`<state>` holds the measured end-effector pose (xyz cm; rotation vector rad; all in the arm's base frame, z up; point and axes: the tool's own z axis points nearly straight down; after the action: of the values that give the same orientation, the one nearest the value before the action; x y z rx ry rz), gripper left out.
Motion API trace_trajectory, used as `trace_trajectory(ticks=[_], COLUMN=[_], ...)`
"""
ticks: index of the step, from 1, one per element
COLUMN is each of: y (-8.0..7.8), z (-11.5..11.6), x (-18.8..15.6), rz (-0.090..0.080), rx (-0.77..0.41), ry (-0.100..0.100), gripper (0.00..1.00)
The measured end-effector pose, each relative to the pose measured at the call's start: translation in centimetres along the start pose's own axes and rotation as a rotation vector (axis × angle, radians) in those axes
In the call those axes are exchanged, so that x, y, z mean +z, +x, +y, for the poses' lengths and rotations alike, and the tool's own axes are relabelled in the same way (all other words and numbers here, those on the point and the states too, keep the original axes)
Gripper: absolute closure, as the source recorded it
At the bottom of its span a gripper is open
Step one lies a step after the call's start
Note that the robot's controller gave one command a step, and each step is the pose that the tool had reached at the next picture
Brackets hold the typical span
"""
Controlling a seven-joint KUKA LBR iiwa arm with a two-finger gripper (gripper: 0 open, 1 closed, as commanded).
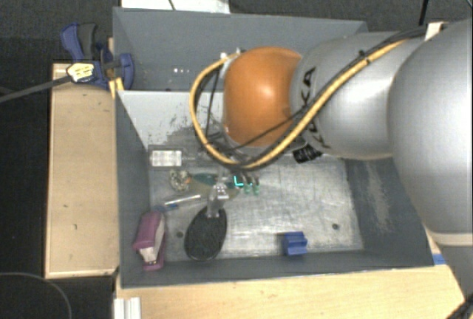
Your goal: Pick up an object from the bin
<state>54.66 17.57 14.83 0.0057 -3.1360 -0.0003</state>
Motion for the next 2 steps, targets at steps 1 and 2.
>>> trace_trajectory(ticks=[1,2], y=[-4.31,-4.34], z=[-0.72,-0.79], x=[7.08,7.15], rz=[-0.003,-0.006], rx=[-0.102,-0.095], ry=[-0.001,-0.001], gripper=[0.0,1.0])
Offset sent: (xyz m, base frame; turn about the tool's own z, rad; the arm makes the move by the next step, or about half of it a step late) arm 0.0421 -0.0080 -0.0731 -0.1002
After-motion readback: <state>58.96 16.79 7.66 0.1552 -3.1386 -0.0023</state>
